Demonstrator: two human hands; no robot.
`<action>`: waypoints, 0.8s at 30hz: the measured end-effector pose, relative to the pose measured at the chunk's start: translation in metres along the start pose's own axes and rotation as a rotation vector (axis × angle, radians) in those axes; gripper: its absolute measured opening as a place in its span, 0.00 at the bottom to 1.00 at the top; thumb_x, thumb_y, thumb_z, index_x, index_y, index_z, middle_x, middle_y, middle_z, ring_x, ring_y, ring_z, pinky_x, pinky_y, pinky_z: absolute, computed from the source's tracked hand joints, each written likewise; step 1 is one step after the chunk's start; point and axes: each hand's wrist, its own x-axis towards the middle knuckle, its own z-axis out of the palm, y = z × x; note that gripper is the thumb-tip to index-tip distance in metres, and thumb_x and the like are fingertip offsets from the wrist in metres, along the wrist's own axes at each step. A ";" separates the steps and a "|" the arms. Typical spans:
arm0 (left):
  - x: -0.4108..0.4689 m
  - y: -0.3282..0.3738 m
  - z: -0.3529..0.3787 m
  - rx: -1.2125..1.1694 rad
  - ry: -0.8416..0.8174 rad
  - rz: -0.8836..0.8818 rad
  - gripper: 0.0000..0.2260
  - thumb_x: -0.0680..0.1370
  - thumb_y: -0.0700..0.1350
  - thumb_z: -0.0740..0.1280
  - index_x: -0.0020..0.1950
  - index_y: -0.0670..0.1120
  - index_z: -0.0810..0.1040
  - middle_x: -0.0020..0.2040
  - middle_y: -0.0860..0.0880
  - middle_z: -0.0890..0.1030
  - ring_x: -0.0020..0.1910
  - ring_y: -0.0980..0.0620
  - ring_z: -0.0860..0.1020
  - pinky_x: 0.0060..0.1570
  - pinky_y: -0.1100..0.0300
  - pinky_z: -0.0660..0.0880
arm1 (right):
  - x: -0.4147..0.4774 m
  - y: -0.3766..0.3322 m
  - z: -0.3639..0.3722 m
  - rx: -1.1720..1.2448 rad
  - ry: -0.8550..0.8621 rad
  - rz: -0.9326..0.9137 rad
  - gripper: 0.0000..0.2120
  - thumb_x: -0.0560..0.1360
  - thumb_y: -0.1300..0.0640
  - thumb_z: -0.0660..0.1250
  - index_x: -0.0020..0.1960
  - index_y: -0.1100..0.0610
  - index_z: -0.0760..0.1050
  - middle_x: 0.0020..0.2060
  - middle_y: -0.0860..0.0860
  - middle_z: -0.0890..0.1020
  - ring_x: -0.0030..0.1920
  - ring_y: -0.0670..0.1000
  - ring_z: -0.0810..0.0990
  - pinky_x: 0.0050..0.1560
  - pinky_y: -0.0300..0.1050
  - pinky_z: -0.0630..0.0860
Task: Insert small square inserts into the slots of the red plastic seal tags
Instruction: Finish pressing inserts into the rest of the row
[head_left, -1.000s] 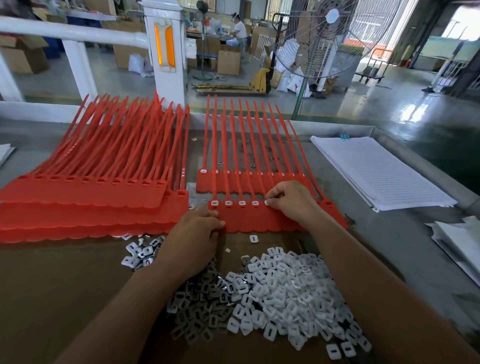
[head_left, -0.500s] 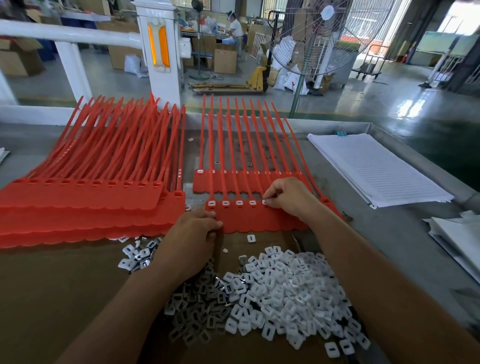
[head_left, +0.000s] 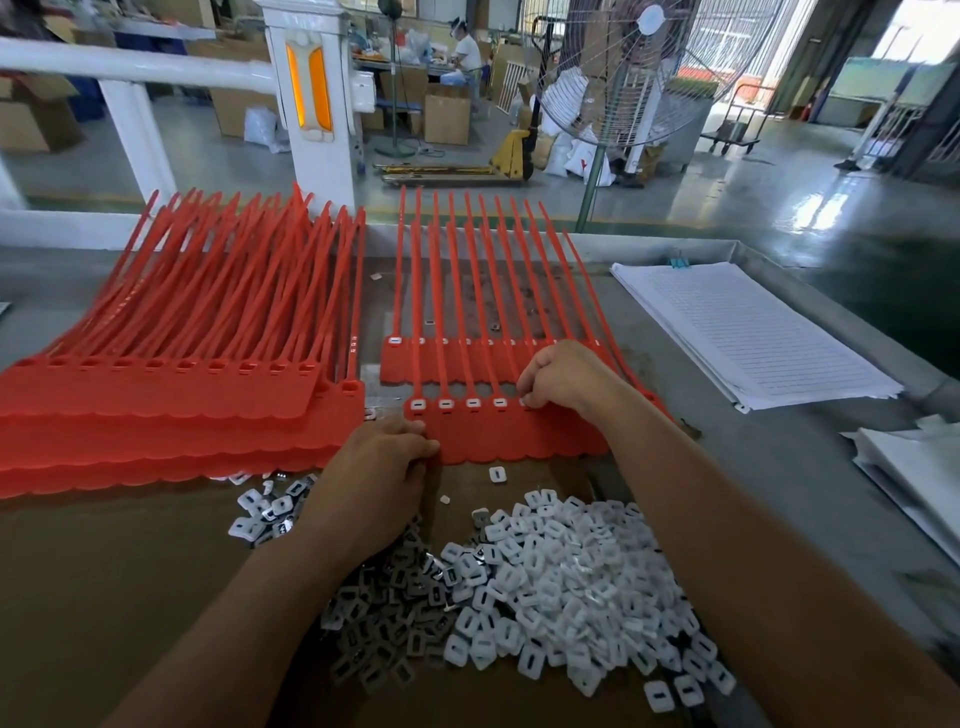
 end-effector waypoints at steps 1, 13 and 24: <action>0.000 0.000 0.000 0.001 0.000 0.001 0.15 0.78 0.40 0.60 0.63 0.47 0.75 0.67 0.52 0.70 0.67 0.54 0.64 0.63 0.66 0.57 | 0.001 0.000 -0.001 0.042 -0.003 0.014 0.11 0.69 0.66 0.69 0.52 0.60 0.80 0.54 0.55 0.81 0.57 0.54 0.77 0.52 0.41 0.72; 0.001 0.000 0.001 0.008 -0.002 -0.002 0.15 0.78 0.40 0.59 0.63 0.47 0.75 0.68 0.52 0.70 0.67 0.54 0.64 0.63 0.66 0.57 | -0.001 0.008 0.004 0.069 0.042 -0.025 0.05 0.69 0.62 0.72 0.43 0.53 0.79 0.52 0.50 0.80 0.55 0.49 0.76 0.51 0.42 0.71; 0.002 -0.002 0.003 -0.005 0.016 -0.005 0.15 0.78 0.40 0.59 0.63 0.48 0.75 0.68 0.53 0.69 0.67 0.55 0.63 0.63 0.68 0.54 | -0.043 0.040 -0.010 0.224 0.091 -0.296 0.08 0.72 0.62 0.68 0.39 0.49 0.77 0.35 0.41 0.79 0.34 0.35 0.77 0.33 0.24 0.70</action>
